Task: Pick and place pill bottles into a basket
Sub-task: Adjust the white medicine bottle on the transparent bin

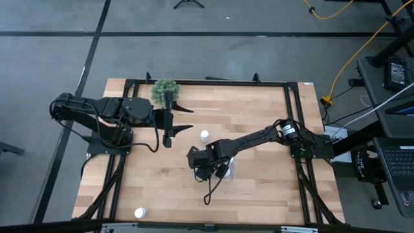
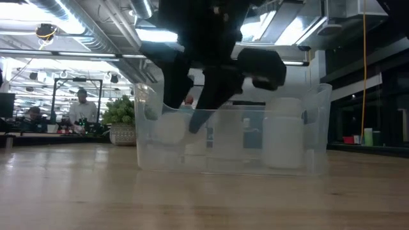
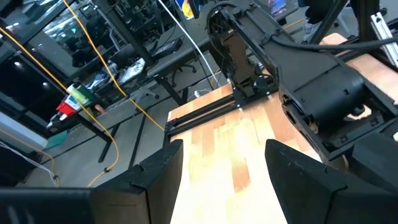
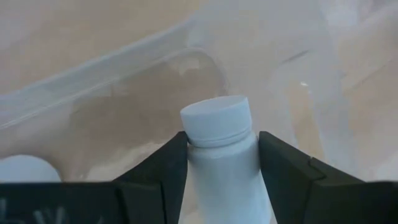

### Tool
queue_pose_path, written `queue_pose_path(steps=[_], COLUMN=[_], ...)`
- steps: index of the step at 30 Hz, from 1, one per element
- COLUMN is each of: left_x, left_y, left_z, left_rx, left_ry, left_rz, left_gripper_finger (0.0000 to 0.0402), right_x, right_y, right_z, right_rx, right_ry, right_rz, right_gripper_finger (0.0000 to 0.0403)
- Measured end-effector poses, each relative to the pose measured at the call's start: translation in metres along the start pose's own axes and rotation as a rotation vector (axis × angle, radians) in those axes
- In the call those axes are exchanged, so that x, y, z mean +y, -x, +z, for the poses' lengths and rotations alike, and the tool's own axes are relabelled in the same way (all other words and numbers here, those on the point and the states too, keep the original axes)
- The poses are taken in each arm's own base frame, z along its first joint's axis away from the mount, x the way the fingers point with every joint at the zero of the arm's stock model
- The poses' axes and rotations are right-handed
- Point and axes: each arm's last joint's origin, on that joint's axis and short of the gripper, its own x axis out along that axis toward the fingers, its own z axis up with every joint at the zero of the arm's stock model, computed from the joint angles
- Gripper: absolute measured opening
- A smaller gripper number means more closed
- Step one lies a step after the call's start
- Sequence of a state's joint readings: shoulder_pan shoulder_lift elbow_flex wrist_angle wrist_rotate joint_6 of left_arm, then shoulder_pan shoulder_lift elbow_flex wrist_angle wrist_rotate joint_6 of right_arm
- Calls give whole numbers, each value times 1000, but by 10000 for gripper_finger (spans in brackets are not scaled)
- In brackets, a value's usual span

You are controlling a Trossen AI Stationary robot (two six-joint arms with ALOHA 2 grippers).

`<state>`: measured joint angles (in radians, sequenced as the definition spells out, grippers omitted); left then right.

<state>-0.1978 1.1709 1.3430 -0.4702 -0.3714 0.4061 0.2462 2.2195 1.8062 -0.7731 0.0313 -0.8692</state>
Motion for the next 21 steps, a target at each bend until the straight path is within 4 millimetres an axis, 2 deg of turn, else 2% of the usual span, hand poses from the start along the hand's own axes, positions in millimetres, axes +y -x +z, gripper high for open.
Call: queue_pose_path(steps=[9, 16, 21], left_x=[0, 0, 0], left_y=[0, 0, 0], left_z=[0, 0, 0], left_rx=[0, 0, 1], left_ry=[0, -17, -45], left_rz=[0, 0, 2], left_gripper_finger=[221, 221, 221], right_x=[-18, -26, -26], right_y=[30, 54, 62], right_z=[14, 17, 15], right_rx=[-47, 2, 59], right_ry=[-23, -78, -106], right_rz=[-66, -94, -93], right_gripper_finger=[173, 173, 161])
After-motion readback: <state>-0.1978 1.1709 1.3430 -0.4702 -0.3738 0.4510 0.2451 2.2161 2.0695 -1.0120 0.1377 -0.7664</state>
